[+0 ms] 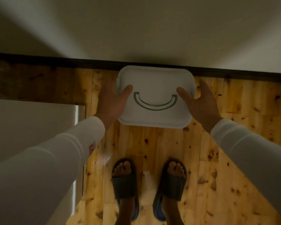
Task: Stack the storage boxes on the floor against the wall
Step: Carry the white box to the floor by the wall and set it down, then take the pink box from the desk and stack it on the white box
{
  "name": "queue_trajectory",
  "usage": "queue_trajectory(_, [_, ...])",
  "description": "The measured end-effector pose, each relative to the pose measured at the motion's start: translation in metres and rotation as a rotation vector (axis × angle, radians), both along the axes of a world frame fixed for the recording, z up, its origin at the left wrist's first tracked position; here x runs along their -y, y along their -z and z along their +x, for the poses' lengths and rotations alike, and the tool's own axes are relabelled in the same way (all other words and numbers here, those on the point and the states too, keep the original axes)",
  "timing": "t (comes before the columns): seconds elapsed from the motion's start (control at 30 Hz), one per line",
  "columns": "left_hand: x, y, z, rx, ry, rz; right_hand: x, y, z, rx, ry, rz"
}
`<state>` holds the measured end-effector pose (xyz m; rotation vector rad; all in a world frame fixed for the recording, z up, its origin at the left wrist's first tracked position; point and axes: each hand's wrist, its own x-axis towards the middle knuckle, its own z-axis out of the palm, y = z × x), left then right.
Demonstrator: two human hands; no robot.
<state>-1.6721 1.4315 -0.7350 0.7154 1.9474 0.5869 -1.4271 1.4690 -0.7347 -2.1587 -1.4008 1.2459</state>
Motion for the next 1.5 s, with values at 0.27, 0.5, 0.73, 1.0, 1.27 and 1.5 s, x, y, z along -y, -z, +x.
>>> queue_trajectory(0.27, [0.011, -0.063, 0.018, -0.030, 0.109, 0.173, 0.014, -0.060, -0.019, -0.101, -0.077, 0.060])
queue_trajectory(0.5, [0.004, -0.120, 0.018, -0.131, 0.173, 0.225, 0.017, -0.112, -0.032, -0.061, -0.109, 0.101])
queue_trajectory(0.73, [0.019, -0.184, 0.017, -0.206, 0.276, 0.222, 0.037, -0.168, -0.042, -0.110, -0.097, 0.127])
queue_trajectory(1.0, [0.038, -0.262, 0.028, -0.201, 0.310, 0.226, 0.055, -0.245, -0.047, -0.072, -0.182, 0.130])
queue_trajectory(1.27, [0.066, -0.369, 0.020, -0.184, 0.317, 0.282, 0.070, -0.357, -0.047, -0.007, -0.204, 0.238])
queue_trajectory(1.5, [0.078, -0.441, 0.011, -0.213, 0.342, 0.307, 0.076, -0.436, -0.056, -0.051, -0.197, 0.283])
